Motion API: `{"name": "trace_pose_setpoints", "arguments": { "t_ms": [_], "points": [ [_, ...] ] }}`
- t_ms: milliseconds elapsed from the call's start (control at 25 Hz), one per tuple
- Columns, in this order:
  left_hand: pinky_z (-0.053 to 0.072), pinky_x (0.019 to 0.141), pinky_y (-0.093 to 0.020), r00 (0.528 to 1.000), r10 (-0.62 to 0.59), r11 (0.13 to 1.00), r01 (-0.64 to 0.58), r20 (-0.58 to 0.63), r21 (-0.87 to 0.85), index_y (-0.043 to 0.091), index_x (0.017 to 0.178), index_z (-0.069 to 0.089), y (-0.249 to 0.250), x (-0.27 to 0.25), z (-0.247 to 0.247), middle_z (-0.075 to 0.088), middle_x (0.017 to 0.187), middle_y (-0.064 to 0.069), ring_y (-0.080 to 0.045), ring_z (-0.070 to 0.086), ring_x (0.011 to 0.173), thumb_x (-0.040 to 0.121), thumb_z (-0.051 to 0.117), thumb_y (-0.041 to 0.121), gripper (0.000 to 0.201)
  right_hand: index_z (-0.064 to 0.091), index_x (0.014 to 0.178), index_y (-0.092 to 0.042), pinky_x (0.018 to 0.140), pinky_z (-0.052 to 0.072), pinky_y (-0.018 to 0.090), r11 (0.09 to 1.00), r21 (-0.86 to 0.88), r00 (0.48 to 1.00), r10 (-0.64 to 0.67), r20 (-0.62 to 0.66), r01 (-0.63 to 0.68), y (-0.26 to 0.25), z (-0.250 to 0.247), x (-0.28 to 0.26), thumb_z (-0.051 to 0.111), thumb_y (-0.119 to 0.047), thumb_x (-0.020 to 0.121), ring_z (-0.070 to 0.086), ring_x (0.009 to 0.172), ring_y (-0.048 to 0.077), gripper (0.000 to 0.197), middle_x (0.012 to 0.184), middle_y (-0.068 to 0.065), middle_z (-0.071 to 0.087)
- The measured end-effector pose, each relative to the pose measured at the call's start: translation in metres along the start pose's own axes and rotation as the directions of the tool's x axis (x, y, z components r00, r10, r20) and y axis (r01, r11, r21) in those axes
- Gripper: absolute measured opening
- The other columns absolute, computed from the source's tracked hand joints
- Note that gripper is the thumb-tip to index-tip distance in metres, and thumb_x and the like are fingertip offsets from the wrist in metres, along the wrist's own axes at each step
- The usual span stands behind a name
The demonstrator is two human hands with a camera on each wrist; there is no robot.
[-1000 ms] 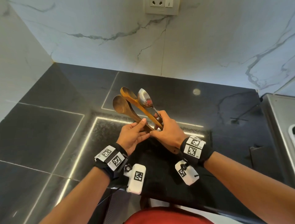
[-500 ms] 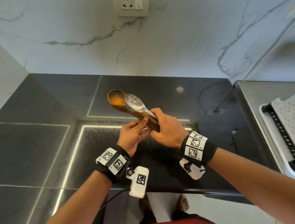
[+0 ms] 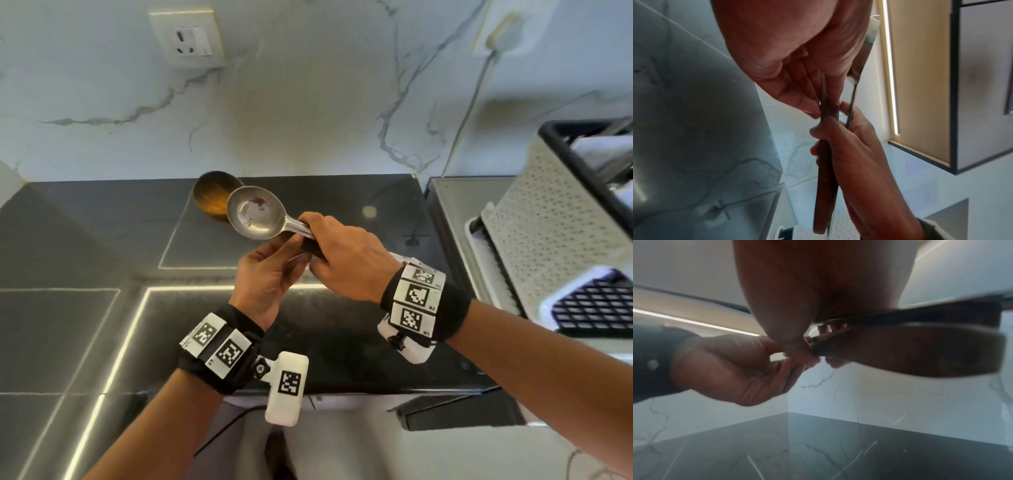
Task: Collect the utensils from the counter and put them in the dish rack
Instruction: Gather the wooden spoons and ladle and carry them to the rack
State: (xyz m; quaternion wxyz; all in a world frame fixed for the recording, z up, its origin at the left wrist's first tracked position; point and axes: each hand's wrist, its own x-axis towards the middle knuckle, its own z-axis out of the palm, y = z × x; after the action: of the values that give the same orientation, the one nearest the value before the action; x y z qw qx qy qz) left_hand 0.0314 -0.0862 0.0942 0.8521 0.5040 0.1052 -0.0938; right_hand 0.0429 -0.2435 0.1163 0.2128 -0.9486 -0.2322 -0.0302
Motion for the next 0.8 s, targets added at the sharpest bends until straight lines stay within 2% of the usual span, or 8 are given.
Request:
{"name": "trace_pose_setpoints", "arguments": {
  "t_ms": [160,280,360,440,520,600,680,800],
  "points": [
    [0.054,0.074,-0.022,0.991,0.128,0.985,-0.132,0.048,0.110,0.016,0.106,0.074,-0.026,-0.039,0.085,0.076,0.099,-0.005,-0.012,0.069,0.087,0.082,0.071,0.024,0.026,0.033,0.143,-0.022,0.074,0.052,0.040,0.998,-0.027,0.998,-0.056,-0.020,0.056,0.040,-0.072,-0.057,0.054,-0.032,0.095,0.063,0.086,0.025,0.054,0.112,0.005,0.059],
    [0.052,0.072,-0.024,0.974,0.200,0.965,-0.215,0.110,0.149,0.013,0.113,0.068,-0.032,-0.058,0.146,0.072,0.103,-0.006,-0.013,0.067,0.091,0.088,0.069,0.016,0.025,0.035,0.140,-0.022,0.075,0.051,0.042,0.991,-0.085,0.992,-0.110,-0.067,0.104,0.062,-0.133,-0.095,0.051,-0.031,0.095,0.063,0.086,0.027,0.048,0.113,0.005,0.060],
    [0.054,0.071,-0.023,0.953,0.245,0.942,-0.278,0.177,0.190,0.016,0.117,0.065,-0.031,-0.065,0.188,0.071,0.107,-0.004,-0.011,0.067,0.093,0.085,0.071,0.014,0.033,0.035,0.138,-0.022,0.071,0.046,0.040,0.978,-0.163,0.986,-0.145,-0.077,0.131,0.078,-0.177,-0.116,0.049,-0.033,0.097,0.058,0.081,0.023,0.045,0.109,0.005,0.059],
    [0.053,0.076,-0.028,0.926,0.276,0.910,-0.337,0.256,0.240,0.018,0.118,0.066,-0.027,-0.070,0.230,0.073,0.110,-0.002,-0.012,0.066,0.097,0.082,0.074,0.016,0.037,0.034,0.138,-0.022,0.069,0.042,0.038,0.959,-0.254,0.985,-0.149,-0.085,0.123,0.099,-0.221,-0.130,0.049,-0.034,0.097,0.057,0.081,0.023,0.045,0.110,0.004,0.058],
    [0.051,0.079,-0.031,0.908,0.274,0.873,-0.373,0.317,0.315,0.015,0.120,0.066,-0.024,-0.070,0.269,0.074,0.112,-0.002,-0.014,0.067,0.101,0.084,0.074,0.016,0.036,0.034,0.137,-0.021,0.068,0.041,0.038,0.943,-0.321,0.986,-0.127,-0.109,0.086,0.124,-0.261,-0.137,0.050,-0.032,0.094,0.059,0.081,0.026,0.047,0.112,0.005,0.058],
    [0.053,0.078,-0.028,0.879,0.294,0.792,-0.444,0.376,0.419,0.017,0.119,0.068,-0.023,-0.068,0.299,0.076,0.109,-0.001,-0.011,0.070,0.099,0.088,0.072,0.019,0.031,0.035,0.136,-0.020,0.065,0.044,0.037,0.935,-0.352,0.988,-0.085,-0.128,0.035,0.150,-0.297,-0.140,0.050,-0.027,0.093,0.058,0.073,0.025,0.047,0.109,0.005,0.057],
    [0.054,0.077,-0.025,0.828,0.325,0.682,-0.540,0.457,0.493,0.019,0.113,0.072,-0.027,-0.058,0.325,0.077,0.104,0.001,-0.008,0.071,0.096,0.089,0.071,0.021,0.025,0.035,0.136,-0.021,0.064,0.044,0.036,0.917,-0.397,0.987,-0.036,-0.157,-0.030,0.179,-0.333,-0.143,0.051,-0.026,0.094,0.056,0.070,0.022,0.046,0.105,0.003,0.058],
    [0.054,0.090,-0.027,0.755,0.348,0.508,-0.650,0.556,0.565,0.021,0.107,0.074,-0.032,-0.036,0.354,0.076,0.104,0.007,-0.005,0.069,0.099,0.088,0.072,0.022,0.019,0.035,0.138,-0.022,0.068,0.046,0.037,0.861,-0.489,0.982,0.053,-0.181,-0.137,0.233,-0.377,-0.151,0.054,-0.027,0.094,0.058,0.073,0.024,0.048,0.107,0.004,0.062]
  ]
}}
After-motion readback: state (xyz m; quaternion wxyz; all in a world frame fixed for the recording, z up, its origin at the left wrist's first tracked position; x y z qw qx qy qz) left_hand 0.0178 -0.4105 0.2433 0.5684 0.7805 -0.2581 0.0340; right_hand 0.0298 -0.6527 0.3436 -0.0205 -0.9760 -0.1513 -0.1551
